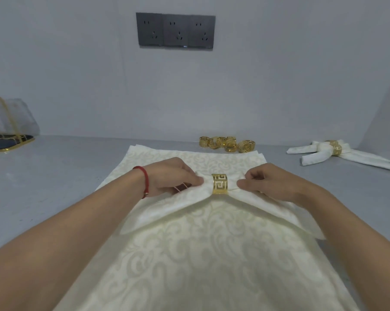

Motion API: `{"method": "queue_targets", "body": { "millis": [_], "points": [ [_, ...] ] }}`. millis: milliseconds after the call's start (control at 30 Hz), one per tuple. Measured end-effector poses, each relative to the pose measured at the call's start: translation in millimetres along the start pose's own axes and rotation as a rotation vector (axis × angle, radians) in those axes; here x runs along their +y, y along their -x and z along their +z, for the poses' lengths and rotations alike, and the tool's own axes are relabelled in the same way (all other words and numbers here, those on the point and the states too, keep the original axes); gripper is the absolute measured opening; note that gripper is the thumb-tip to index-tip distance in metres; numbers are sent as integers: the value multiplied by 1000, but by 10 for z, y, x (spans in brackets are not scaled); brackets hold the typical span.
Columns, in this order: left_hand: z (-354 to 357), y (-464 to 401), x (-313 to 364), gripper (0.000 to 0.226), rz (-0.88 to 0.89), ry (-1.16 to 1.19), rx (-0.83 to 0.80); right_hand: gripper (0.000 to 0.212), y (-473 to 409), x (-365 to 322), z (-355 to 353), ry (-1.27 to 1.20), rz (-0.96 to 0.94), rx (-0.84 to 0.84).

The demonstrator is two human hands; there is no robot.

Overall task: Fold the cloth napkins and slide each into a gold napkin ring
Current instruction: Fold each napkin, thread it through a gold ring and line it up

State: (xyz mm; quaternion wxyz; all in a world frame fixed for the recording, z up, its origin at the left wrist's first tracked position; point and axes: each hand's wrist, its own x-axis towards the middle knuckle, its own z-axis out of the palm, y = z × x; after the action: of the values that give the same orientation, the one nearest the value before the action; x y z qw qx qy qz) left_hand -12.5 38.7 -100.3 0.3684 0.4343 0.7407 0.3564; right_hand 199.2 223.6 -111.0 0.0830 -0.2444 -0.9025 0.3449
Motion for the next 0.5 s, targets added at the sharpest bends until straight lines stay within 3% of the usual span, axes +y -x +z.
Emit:
{"method": "queue_targets", "body": {
  "millis": [200,400,500],
  "points": [
    [534,-28,425,18,137,51,53,33,556,170,-377,17,68,165],
    [1289,-350,814,16,155,148,14,44,1115,706,-574,0,179,512],
    [1669,-600,996,18,143,136,9,42,1203,1037,-696,110,252,615]
  ]
}}
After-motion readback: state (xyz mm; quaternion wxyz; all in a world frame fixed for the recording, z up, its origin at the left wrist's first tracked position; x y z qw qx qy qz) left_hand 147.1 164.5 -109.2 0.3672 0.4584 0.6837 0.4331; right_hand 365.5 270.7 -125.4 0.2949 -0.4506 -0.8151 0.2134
